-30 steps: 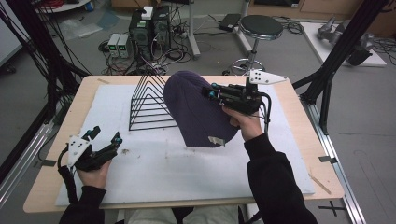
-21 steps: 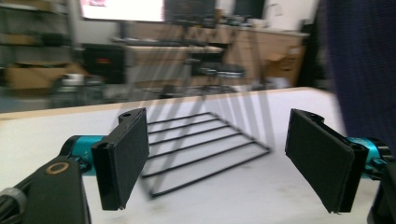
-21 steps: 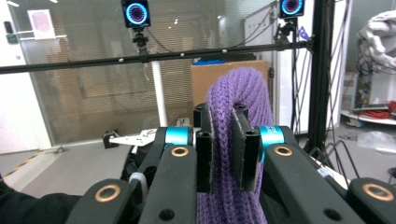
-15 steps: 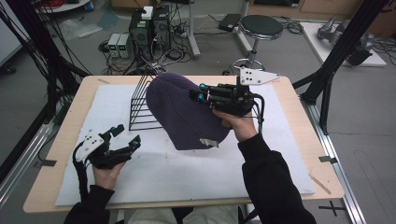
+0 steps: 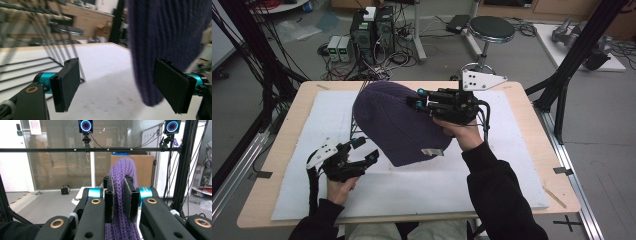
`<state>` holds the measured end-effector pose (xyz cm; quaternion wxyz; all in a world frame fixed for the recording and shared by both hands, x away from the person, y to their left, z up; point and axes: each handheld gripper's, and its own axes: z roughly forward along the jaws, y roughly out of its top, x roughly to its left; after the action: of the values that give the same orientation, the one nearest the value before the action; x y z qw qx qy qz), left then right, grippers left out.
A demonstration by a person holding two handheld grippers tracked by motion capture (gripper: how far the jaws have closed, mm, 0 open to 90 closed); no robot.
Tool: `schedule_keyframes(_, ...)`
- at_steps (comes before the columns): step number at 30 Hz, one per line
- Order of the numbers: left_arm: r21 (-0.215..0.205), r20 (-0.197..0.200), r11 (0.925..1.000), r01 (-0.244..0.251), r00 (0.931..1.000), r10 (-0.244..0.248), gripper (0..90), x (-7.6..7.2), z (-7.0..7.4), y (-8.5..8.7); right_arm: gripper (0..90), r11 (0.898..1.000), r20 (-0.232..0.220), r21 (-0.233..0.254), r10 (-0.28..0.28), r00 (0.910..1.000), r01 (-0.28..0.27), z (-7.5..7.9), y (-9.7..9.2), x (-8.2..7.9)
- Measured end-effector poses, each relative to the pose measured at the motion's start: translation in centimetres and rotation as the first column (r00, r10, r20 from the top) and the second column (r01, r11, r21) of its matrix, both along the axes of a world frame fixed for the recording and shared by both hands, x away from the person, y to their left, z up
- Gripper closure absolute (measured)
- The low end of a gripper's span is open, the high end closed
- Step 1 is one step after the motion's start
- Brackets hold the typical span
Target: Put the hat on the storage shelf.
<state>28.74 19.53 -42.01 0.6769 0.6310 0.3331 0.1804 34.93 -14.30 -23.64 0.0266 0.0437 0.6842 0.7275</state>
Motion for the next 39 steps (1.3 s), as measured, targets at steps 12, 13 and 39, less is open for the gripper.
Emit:
schedule_keyframes(12, -0.074, -0.035, 0.9830, 0.168, 0.9847, -0.171, 24.1, 0.2, -0.5, -1.8, 81.3, 0.999, 0.009, -0.002, 0.039, 0.9992, -0.039, 0.5, 0.9, -0.6)
schedule_keyframes(13, -0.080, -0.040, 0.9809, 0.177, 0.9827, -0.181, 24.2, 0.3, -0.5, -1.9, 81.2, 0.999, 0.011, 0.001, 0.051, 0.9986, -0.051, 0.6, 1.1, -0.8)
schedule_keyframes(39, 0.025, -0.074, 0.9837, 0.178, 0.9817, -0.176, 83.5, -0.2, 0.6, -1.1, 80.7, 0.997, -0.005, -0.075, -0.014, 0.9999, 0.014, -0.3, -0.7, -0.2)
